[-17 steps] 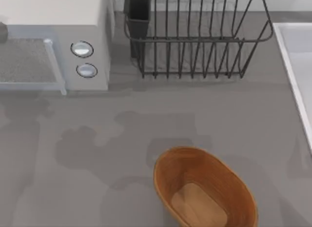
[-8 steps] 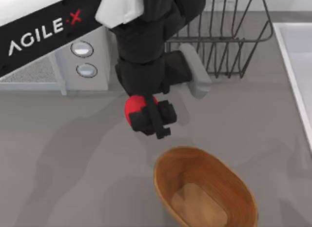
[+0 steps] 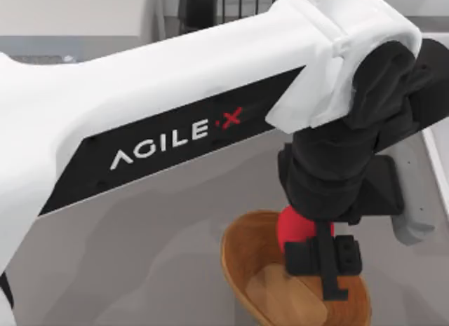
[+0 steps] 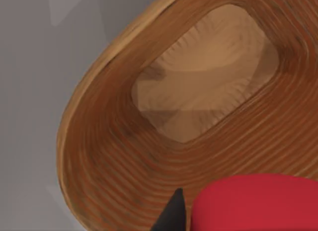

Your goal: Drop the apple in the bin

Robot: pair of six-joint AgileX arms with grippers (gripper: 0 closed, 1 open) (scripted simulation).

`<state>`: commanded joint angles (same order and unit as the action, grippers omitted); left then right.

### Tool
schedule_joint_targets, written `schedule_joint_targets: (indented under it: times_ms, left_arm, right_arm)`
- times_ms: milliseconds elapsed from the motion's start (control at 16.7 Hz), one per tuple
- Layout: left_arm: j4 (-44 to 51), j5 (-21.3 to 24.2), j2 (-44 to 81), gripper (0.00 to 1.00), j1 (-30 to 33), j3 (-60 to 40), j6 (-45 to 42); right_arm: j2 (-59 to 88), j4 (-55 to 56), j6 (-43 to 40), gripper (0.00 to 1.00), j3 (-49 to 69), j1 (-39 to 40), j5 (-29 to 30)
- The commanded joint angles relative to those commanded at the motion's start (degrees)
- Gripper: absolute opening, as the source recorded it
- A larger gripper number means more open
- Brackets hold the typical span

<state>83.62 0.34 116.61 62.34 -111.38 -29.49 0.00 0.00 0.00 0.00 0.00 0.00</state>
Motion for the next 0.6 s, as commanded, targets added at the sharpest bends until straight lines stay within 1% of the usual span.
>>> schedule_joint_targets:
  times_ms: [360,600]
  left_arm:
    - [-1.0,0.1,-0.3,0.00,-0.2,1.1,-0.1]
    - [-8.3,0.1,-0.5,0.00,-0.3,8.4,-0.2]
  right_arm:
    - [0.0,0.0,0.0,1.00,0.0,0.0,0.0]
    - [0.0,0.0,0.0,1.00,0.0,0.0,0.0]
